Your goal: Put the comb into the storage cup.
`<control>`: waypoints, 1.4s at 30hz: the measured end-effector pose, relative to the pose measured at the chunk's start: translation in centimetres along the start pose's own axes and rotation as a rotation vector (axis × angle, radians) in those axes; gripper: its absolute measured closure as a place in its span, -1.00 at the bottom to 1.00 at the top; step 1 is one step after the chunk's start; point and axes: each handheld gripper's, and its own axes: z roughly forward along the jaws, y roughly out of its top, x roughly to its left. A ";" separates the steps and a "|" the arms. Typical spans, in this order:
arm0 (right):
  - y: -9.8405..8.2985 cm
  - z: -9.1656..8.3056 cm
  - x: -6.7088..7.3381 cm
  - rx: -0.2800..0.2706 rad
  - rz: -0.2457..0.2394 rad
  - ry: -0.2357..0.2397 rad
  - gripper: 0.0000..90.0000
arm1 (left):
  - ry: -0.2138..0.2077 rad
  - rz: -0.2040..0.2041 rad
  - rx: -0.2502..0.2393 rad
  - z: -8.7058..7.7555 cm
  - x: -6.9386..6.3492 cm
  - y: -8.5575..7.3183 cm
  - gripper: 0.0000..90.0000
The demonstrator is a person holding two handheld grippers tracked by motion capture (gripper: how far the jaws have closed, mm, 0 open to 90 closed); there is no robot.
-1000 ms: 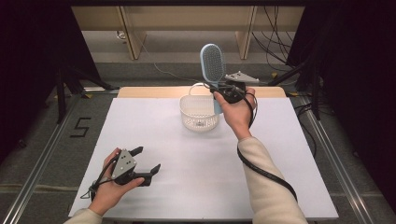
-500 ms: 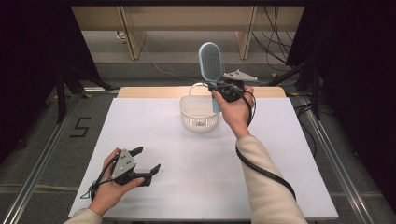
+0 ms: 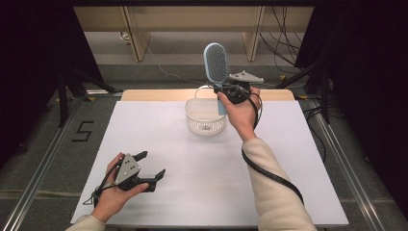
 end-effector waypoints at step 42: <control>0.5 1.8 0.5 0.009 -0.061 0.006 0.56 | -0.002 0.000 0.002 0.0 0.0 0.0 -0.73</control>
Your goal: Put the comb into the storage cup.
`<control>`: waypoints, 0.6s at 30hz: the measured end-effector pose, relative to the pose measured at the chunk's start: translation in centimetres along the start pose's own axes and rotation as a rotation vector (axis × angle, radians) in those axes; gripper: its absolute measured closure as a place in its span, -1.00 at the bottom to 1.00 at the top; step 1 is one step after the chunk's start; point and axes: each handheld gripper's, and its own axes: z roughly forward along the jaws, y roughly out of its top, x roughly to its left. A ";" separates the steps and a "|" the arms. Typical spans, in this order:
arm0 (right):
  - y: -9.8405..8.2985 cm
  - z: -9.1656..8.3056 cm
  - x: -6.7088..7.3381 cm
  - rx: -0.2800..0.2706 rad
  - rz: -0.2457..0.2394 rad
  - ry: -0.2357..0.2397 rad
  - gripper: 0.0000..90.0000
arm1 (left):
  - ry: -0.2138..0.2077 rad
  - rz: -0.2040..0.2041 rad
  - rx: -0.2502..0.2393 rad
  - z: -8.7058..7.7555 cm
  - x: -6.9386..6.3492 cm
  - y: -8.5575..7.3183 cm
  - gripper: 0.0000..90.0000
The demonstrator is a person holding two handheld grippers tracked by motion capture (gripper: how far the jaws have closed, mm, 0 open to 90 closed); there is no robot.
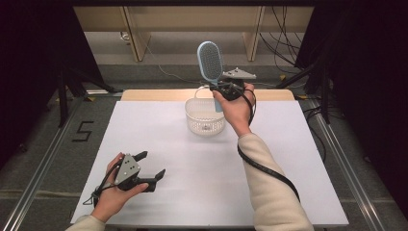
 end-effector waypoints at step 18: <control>-0.2 0.8 0.1 -0.006 -0.021 0.009 0.56 | -0.001 -0.002 -0.003 0.0 0.0 0.0 -0.73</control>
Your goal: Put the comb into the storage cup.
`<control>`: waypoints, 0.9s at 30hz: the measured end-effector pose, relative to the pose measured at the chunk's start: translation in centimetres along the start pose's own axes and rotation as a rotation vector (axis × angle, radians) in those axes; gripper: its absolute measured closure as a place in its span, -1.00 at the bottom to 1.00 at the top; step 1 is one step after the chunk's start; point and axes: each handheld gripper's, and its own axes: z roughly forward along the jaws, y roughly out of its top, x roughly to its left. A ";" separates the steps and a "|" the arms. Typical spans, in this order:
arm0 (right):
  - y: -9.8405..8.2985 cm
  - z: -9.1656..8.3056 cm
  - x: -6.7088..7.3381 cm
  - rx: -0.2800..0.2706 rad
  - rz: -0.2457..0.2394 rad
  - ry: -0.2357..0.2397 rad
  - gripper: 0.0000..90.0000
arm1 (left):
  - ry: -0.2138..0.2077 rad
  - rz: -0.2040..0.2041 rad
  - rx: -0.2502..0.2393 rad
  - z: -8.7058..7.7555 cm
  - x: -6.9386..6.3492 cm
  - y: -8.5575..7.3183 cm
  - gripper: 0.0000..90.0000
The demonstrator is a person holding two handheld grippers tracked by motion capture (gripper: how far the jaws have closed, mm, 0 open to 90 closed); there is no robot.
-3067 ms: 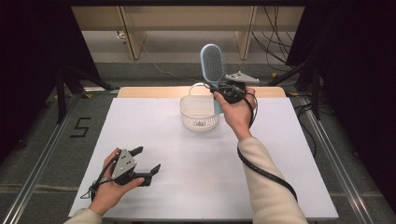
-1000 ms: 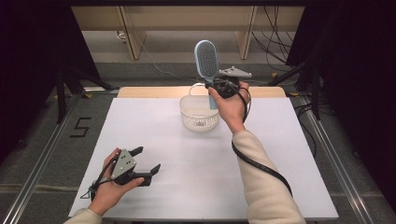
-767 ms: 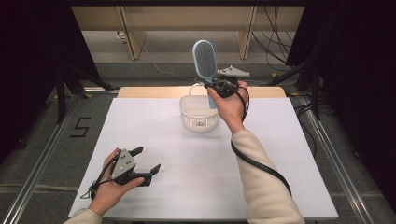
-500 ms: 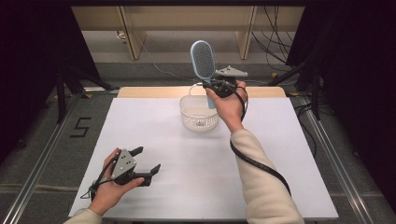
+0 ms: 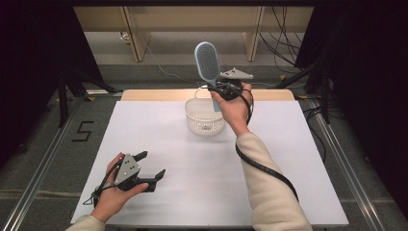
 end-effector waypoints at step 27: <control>-0.2 1.1 -0.2 0.010 -0.001 -0.015 0.56 | 0.000 -0.001 -0.001 0.0 0.0 0.0 -0.73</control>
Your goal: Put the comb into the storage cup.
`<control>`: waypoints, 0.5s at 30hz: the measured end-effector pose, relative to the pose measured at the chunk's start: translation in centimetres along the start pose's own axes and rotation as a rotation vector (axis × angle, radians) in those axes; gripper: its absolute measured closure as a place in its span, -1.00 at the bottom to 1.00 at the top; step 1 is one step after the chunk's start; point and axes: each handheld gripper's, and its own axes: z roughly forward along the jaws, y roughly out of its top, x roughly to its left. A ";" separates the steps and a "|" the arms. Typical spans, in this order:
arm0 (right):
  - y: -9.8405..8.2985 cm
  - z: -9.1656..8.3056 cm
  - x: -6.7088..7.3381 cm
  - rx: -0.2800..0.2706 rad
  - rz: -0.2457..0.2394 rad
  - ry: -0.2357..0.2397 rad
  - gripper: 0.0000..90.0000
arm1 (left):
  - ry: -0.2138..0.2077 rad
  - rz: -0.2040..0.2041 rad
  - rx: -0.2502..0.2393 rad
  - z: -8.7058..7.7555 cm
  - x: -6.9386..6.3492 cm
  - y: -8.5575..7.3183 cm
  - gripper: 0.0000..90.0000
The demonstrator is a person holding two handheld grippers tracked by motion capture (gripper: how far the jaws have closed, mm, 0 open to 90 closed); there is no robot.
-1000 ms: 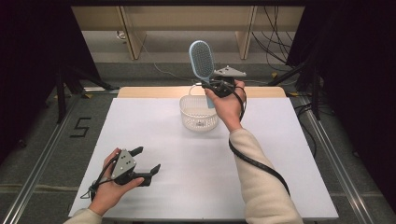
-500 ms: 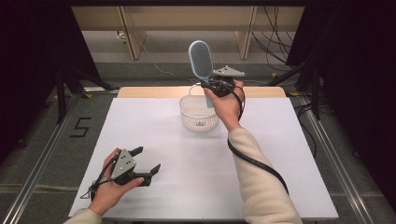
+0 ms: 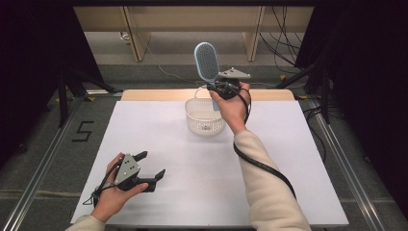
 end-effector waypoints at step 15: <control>-0.4 0.4 -0.3 0.003 0.010 -0.019 0.56 | -0.002 0.000 0.000 0.0 0.0 0.0 -0.73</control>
